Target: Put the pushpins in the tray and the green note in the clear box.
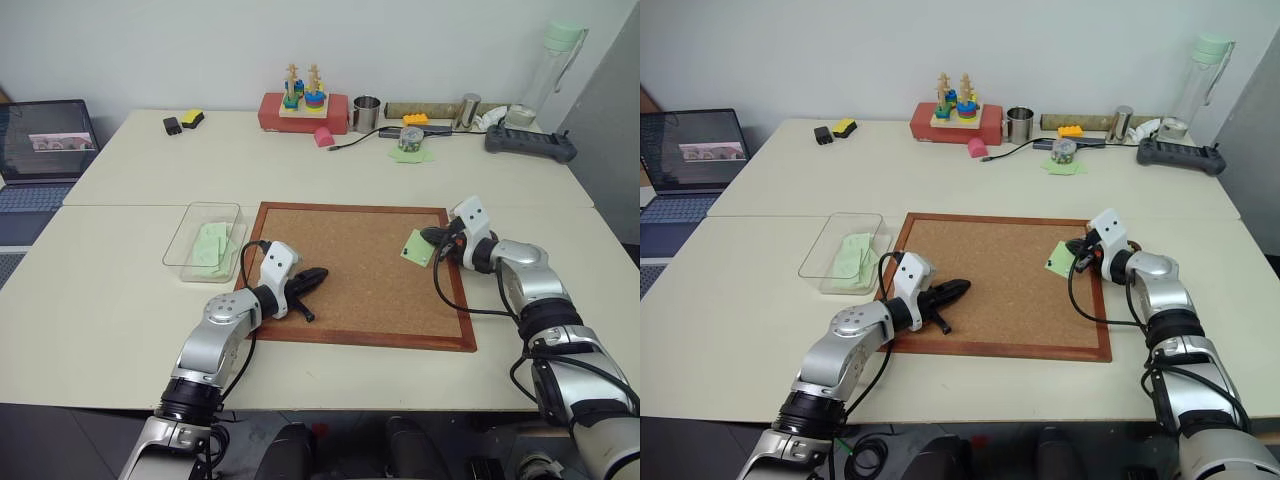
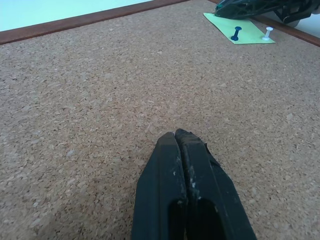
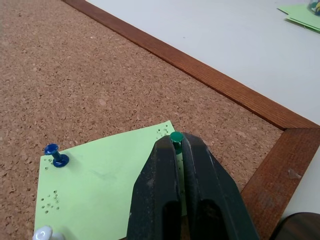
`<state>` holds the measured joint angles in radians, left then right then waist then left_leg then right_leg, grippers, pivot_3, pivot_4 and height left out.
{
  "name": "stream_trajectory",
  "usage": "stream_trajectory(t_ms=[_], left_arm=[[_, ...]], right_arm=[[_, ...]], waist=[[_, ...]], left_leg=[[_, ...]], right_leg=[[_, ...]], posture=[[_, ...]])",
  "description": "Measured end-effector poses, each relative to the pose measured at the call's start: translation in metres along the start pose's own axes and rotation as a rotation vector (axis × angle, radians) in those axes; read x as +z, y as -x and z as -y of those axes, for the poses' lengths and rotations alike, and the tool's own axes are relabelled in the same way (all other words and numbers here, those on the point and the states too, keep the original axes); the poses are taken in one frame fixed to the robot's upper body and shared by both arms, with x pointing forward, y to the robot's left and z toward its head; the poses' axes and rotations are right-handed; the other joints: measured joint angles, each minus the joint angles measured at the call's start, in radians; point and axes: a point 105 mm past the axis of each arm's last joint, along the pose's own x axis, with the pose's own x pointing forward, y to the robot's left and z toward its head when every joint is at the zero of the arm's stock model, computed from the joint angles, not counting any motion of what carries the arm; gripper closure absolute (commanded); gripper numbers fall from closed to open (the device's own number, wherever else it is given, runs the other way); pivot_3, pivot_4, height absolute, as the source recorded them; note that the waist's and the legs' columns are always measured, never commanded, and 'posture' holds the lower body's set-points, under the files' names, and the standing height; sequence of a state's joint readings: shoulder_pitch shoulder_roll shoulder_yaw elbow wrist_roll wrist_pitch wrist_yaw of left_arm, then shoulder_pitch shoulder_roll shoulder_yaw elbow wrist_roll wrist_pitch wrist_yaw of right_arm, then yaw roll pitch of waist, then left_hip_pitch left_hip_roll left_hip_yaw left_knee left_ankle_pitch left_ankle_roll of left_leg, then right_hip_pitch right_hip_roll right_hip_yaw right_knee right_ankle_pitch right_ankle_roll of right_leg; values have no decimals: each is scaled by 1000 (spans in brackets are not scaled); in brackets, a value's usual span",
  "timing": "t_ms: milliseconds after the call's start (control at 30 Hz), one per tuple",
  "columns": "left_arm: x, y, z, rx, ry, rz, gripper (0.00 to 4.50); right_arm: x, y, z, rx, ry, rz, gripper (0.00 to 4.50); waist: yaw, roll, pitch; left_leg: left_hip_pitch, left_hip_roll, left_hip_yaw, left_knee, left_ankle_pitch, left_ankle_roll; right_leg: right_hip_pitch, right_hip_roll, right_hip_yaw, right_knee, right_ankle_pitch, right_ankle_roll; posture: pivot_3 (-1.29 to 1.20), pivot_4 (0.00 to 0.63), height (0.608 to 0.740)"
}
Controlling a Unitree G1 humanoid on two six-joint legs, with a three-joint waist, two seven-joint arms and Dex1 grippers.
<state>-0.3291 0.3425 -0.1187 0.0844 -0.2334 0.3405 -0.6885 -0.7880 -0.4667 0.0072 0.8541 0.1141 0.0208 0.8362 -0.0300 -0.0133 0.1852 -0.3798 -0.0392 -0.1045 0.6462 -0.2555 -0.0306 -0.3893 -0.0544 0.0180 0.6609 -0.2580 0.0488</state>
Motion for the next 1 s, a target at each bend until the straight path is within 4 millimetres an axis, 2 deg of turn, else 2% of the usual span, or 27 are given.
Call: stream_trajectory(t_ms=[167, 433, 667, 833, 867, 1000], left_arm=[[-2, -3, 0, 17, 6, -3, 4500], [-3, -5, 2, 22, 3, -7, 4500], [-3, -6, 3, 21, 0, -8, 4500], [-2, -7, 4, 17, 2, -6, 4500], [-2, -7, 4, 14, 2, -5, 4500], [-3, -7, 4, 14, 3, -7, 4500]], right_arm=[[20, 3, -3, 36, -51, 89, 4479], [27, 10, -2, 26, -89, 129, 4479], [35, 24, 13, -31, -112, 159, 4479], [24, 45, 37, -177, -51, 63, 4479], [16, 55, 45, -223, -38, 7, 4479], [-4, 73, 50, -276, -29, -112, 4479]], waist=[[1, 3, -2], [3, 6, -3], [5, 6, -4], [6, 7, -4], [8, 7, -5], [7, 10, -6]], left_leg=[[1, 0, -1, 0, 0, 0], [1, 0, -1, 0, 1, 1], [1, 0, -1, 0, 1, 1], [0, -1, 0, 0, 1, 1], [0, -1, 0, 0, 1, 1], [0, -1, 1, -1, 1, 1]], right_leg=[[1, 0, 0, 0, 0, 0], [2, -1, 0, 0, 0, 0], [2, -1, 0, 0, 0, 1], [2, -1, 0, 0, 0, 1], [2, -1, -1, -1, 0, 1], [2, -1, 0, -1, 0, 1]], posture=[[0, 150, 740], [0, 150, 740], [0, 150, 740], [0, 150, 740], [0, 150, 740], [0, 150, 740]])
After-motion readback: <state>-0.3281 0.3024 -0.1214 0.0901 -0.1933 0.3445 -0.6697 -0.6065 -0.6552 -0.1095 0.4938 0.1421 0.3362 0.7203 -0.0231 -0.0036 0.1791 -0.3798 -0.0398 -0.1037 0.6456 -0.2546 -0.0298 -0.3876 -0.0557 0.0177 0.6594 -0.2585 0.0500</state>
